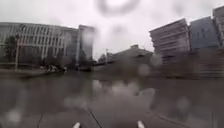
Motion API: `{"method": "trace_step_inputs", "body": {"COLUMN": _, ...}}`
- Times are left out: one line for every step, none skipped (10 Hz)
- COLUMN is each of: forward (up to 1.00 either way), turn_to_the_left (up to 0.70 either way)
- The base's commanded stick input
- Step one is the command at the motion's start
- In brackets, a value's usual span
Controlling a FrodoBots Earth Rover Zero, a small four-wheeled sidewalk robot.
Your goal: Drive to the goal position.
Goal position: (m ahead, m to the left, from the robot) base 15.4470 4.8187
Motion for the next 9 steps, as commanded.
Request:
{"method": "trace_step_inputs", "body": {"forward": 0.7, "turn_to_the_left": 0.14}}
{"method": "trace_step_inputs", "body": {"forward": 0.7, "turn_to_the_left": 0.14}}
{"method": "trace_step_inputs", "body": {"forward": 0.7, "turn_to_the_left": 0.09}}
{"method": "trace_step_inputs", "body": {"forward": 0.7, "turn_to_the_left": 0.0}}
{"method": "trace_step_inputs", "body": {"forward": 0.7, "turn_to_the_left": 0.0}}
{"method": "trace_step_inputs", "body": {"forward": 0.7, "turn_to_the_left": 0.0}}
{"method": "trace_step_inputs", "body": {"forward": 0.7, "turn_to_the_left": 0.0}}
{"method": "trace_step_inputs", "body": {"forward": 0.7, "turn_to_the_left": 0.0}}
{"method": "trace_step_inputs", "body": {"forward": 0.7, "turn_to_the_left": 0.0}}
